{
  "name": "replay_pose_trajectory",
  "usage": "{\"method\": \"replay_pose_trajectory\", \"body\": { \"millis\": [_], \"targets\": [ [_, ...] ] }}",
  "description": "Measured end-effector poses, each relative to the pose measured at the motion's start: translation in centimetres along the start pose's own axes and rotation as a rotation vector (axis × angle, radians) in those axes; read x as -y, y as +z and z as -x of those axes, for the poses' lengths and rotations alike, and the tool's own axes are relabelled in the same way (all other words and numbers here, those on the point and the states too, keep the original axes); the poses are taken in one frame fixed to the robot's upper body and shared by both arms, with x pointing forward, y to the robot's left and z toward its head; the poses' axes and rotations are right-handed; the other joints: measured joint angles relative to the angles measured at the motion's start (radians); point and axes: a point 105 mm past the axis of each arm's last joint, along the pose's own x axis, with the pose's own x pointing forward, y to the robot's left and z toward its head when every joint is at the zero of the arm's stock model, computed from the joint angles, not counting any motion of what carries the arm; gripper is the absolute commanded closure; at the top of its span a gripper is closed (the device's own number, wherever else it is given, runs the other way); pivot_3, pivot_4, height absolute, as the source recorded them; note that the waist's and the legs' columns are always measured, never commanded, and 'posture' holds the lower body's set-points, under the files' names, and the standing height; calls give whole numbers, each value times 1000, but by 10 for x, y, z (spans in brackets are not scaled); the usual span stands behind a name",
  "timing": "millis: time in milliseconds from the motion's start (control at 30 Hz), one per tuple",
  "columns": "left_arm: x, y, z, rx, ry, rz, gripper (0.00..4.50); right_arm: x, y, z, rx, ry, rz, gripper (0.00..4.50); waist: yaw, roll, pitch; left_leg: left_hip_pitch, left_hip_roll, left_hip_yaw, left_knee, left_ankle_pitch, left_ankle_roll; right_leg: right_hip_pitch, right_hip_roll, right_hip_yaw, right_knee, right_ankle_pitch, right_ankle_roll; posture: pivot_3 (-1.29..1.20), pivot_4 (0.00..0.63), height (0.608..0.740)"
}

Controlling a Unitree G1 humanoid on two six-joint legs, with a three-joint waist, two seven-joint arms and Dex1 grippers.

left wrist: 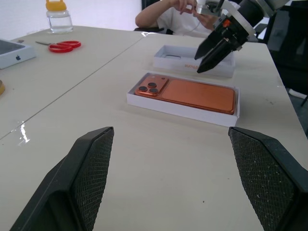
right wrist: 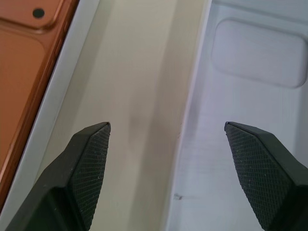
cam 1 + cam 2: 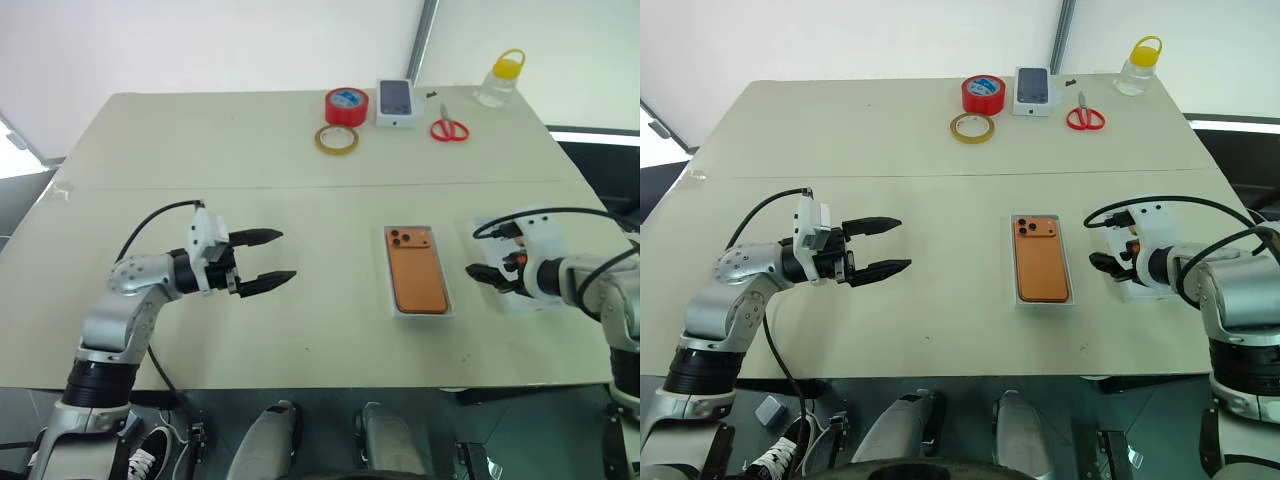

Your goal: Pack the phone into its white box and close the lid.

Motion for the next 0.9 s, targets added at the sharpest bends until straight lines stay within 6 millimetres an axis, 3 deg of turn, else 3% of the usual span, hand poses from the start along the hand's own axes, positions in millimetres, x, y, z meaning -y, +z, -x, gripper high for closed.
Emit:
{"method": "replay_pose_trajectory", "body": {
  "millis": [167,633,733,900],
  "targets": [
    [1,1,-1,4,-15,-11,511,-9,-5,-10,-81,50,-4,540,-2,0,0,0,0,0,0,0,0,0,0,0,0,0,0,0,150,740],
    [8,-3,-1,6,12,0,511,-3,-3,-15,-154,36,-61,540,1,0,0,0,0,0,0,0,0,0,0,0,0,0,0,0,150,740],
    [9,0,-2,13,13,-9,511,-1,-3,-16,-158,26,-64,1362,1,0,0,0,0,0,0,0,0,0,0,0,0,0,0,0,150,740],
    [9,0,-4,21,23,-6,511,4,-4,-16,-161,2,-63,3791,-2,0,0,0,0,0,0,0,0,0,0,0,0,0,0,0,150,740]
  ]
}}
